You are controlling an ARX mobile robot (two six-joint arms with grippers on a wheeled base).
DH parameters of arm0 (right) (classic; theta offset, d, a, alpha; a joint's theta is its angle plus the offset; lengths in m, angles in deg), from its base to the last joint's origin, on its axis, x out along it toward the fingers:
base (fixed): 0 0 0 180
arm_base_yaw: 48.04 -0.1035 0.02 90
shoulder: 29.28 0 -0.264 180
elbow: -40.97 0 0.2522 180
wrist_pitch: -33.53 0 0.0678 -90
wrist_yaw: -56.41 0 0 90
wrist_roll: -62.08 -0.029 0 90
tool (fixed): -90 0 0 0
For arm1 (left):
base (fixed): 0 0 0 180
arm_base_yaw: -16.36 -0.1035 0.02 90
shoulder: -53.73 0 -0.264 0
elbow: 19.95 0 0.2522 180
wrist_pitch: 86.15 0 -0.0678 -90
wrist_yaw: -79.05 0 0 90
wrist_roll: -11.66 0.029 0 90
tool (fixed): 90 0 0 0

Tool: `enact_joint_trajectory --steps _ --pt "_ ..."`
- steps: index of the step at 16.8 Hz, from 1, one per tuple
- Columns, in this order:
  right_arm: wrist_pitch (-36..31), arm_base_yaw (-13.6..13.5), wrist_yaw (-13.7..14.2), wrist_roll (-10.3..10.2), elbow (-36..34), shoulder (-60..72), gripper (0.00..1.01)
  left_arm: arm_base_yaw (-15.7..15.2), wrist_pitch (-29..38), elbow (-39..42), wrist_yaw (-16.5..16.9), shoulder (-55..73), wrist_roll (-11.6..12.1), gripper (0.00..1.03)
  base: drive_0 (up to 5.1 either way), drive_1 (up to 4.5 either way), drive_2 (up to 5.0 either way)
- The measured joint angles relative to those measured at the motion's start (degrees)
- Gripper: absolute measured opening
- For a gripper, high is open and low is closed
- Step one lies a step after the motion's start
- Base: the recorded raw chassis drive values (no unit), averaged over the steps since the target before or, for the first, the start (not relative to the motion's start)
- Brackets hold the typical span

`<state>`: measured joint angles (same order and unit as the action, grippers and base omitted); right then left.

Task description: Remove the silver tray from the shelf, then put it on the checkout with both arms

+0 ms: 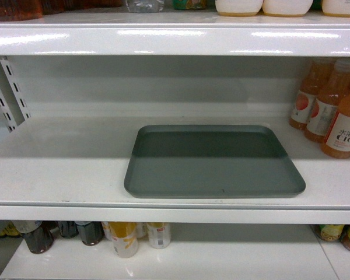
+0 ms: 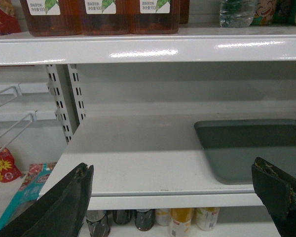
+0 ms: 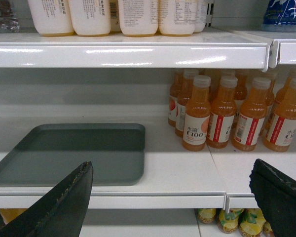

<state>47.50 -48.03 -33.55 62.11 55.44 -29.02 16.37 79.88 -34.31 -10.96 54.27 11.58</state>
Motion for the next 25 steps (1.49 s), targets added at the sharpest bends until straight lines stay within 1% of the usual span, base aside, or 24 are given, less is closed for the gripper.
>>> enact_joint_trajectory --steps 17,18,19,20,21,22,23,24,25 --pt "0.02 0.00 0.00 0.00 0.00 0.00 0.98 0.00 0.00 0.00 0.02 0.00 0.00 0.98 0.0 0.00 0.0" --pt "1.62 0.28 -1.03 0.07 0.28 0.28 0.98 2.14 -6.84 -2.05 -5.55 2.01 -1.75 0.98 0.0 0.00 0.0" --pt "8.04 3.21 -7.52 0.57 2.78 5.20 0.98 7.80 -11.15 -6.01 -15.28 11.65 -4.87 0.98 0.0 0.00 0.0" --pt "5.35 3.96 -10.69 1.11 4.00 13.97 0.98 10.82 -5.38 -8.85 -19.98 22.80 -6.84 0.98 0.0 0.00 0.0" --pt "1.88 2.49 -11.98 1.42 4.31 19.96 0.98 11.06 1.07 -9.86 -20.41 31.02 -7.48 0.98 0.0 0.00 0.0" --pt "-2.51 0.61 -11.98 1.51 5.05 26.97 0.98 11.04 8.35 -11.15 -17.44 41.11 -7.85 0.98 0.0 0.00 0.0" --pt "-7.63 -0.83 -11.39 1.44 5.92 34.97 0.98 11.04 14.73 -13.25 -14.16 51.67 -9.25 0.98 0.0 0.00 0.0" --pt "-12.04 -1.75 -11.26 0.87 6.99 41.99 0.98 11.06 19.12 -15.56 -11.89 60.57 -10.71 0.98 0.0 0.00 0.0" --pt "-17.59 -3.43 -10.84 -0.31 8.74 50.49 0.98 11.61 23.52 -18.58 -9.55 70.18 -12.00 0.98 0.0 0.00 0.0"
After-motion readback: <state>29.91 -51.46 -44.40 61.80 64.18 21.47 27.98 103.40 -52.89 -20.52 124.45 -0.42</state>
